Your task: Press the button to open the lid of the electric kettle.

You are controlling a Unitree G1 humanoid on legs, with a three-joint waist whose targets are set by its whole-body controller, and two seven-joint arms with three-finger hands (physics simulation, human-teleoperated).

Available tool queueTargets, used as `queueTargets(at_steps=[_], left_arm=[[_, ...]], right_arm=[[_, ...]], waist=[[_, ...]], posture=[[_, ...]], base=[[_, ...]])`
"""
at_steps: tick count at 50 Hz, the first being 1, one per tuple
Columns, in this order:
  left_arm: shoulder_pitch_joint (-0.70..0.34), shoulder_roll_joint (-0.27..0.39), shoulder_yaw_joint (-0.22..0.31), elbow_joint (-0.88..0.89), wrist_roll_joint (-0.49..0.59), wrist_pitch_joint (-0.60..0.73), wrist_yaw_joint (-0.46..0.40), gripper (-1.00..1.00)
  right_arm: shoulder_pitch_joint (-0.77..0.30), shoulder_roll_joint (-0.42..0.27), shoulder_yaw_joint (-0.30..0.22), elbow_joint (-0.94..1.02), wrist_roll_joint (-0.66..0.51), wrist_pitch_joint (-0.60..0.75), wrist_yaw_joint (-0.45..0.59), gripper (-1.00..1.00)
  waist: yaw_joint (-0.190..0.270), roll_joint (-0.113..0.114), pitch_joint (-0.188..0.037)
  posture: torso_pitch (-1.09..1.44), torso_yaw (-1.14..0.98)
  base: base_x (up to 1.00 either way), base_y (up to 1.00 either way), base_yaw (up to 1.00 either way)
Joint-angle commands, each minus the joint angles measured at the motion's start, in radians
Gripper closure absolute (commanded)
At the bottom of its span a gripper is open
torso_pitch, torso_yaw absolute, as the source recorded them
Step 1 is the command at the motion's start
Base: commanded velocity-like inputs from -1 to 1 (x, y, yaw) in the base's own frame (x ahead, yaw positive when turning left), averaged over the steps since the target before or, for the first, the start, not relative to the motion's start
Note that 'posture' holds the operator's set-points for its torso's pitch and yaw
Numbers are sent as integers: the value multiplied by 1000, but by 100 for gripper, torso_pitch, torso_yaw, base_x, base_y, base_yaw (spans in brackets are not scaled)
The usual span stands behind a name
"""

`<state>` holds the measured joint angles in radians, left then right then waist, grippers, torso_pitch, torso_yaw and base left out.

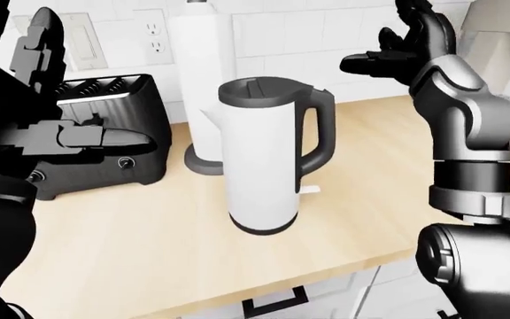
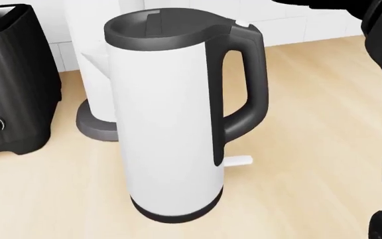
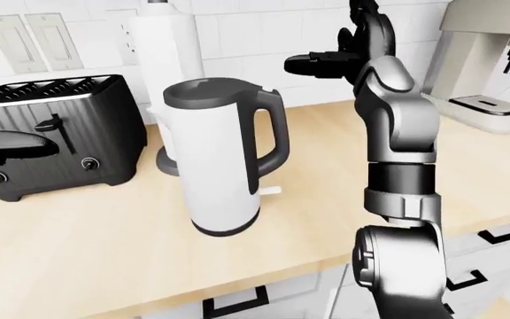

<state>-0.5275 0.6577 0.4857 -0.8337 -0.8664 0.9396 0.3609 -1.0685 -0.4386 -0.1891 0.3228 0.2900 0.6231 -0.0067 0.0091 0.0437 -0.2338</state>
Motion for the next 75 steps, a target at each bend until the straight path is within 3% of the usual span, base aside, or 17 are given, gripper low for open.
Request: queueTargets(at_steps=[1, 30, 75], left_arm=[[-19, 12, 12, -3, 8, -25, 1, -100], [-26, 15, 11, -3, -5, -22, 11, -100], [-24, 27, 14, -2, -20, -25, 20, -100]], right_arm=[[-36, -6, -6, -40, -7, -22, 7, -100], [-79, 41, 18, -10, -53, -30, 44, -100], [-53, 73, 26, -46, -68, -2, 72, -100]], waist=[[0, -1, -11], [-4, 5, -10], [-4, 8, -9]], posture=[[-37, 0], [-37, 0], [-37, 0]], base=[[0, 0, 0], [0, 0, 0], [0, 0, 0]])
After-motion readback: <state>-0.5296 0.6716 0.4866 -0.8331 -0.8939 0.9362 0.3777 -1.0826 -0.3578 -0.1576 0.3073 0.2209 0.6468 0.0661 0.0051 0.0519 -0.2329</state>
